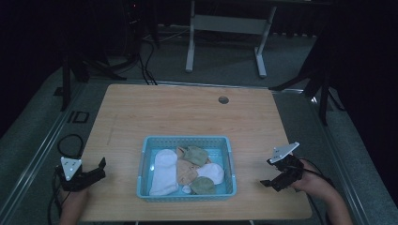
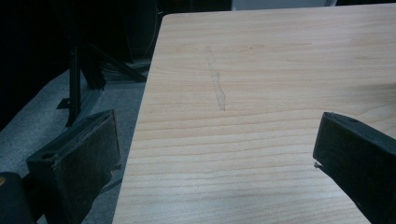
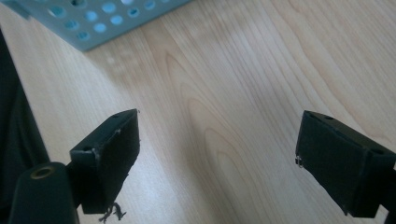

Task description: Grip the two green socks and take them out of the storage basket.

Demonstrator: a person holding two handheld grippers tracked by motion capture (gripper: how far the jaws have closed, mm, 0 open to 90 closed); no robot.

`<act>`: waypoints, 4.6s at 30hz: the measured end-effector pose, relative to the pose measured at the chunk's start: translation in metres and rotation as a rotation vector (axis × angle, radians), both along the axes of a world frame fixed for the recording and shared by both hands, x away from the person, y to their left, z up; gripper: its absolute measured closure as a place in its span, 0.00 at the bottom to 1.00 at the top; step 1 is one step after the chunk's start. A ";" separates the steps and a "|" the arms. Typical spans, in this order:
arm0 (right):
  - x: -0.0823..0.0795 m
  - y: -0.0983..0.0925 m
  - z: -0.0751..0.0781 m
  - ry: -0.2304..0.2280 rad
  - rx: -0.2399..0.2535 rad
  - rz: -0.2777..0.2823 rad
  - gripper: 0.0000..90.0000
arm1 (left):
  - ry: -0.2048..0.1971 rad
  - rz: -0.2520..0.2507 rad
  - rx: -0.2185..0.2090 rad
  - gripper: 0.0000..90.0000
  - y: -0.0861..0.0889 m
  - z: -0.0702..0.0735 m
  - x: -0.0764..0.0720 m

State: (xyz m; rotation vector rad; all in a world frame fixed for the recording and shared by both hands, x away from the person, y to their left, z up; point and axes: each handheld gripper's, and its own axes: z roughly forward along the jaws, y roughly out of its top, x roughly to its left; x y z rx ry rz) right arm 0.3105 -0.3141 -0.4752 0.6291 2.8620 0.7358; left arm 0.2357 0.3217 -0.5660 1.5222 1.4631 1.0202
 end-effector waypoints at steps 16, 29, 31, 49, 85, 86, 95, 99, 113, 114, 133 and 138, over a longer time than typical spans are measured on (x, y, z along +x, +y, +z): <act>0.002 0.024 0.026 -0.009 0.011 0.053 0.15 | 0.003 -0.001 0.004 0.00 0.000 0.000 0.000; 0.006 0.053 0.040 -0.010 0.041 0.106 0.14 | 0.004 0.001 -0.001 0.00 0.000 0.000 0.000; 0.006 0.058 0.041 -0.013 0.041 0.115 0.14 | 0.005 0.001 0.000 0.00 0.000 0.000 0.000; 0.007 0.095 0.047 -0.019 0.075 0.188 0.14 | 0.003 0.000 -0.002 0.00 0.000 0.000 0.001; 0.001 0.184 0.004 0.031 -0.039 0.423 0.50 | 0.001 -0.008 0.003 0.00 0.000 0.000 0.000; 0.001 0.186 0.002 0.030 -0.044 0.426 0.52 | 0.002 -0.008 0.002 0.00 0.000 0.000 0.000; 0.002 0.197 -0.010 0.046 -0.081 0.436 0.62 | 0.002 -0.008 0.002 0.00 0.000 0.000 0.000; 0.002 0.201 -0.015 0.059 -0.108 0.449 0.67 | 0.002 -0.007 0.003 0.00 0.000 0.000 0.000; -0.004 0.200 -0.005 0.024 -0.106 0.468 0.90 | 0.007 -0.004 0.003 0.00 0.000 0.000 0.001; -0.004 0.200 -0.005 0.024 -0.106 0.468 0.90 | 0.007 -0.004 0.003 0.00 0.000 0.000 0.001; -0.002 0.186 0.033 -0.058 -0.037 0.435 0.91 | 0.006 -0.002 0.004 0.00 -0.001 0.000 0.001; -0.001 0.183 0.044 -0.084 -0.026 0.417 0.91 | 0.007 -0.001 0.004 0.00 -0.001 0.000 0.001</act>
